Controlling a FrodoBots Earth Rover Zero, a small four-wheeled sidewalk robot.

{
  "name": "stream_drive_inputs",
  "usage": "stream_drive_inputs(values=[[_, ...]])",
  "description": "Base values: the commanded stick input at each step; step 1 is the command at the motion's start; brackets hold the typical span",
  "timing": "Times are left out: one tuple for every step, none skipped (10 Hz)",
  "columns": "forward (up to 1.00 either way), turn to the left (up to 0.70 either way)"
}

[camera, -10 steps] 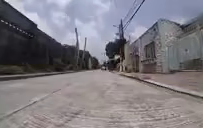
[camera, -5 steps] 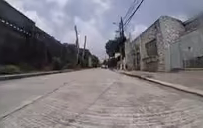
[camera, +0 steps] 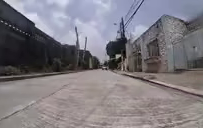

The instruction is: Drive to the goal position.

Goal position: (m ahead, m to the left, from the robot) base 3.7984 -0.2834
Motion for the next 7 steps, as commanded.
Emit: stream_drive_inputs(values=[[0.5,0.01],[0.5,0.01],[0.5,0.01],[0.5,0.01],[0.5,0.01],[0.5,0.01],[0.5,0.01]])
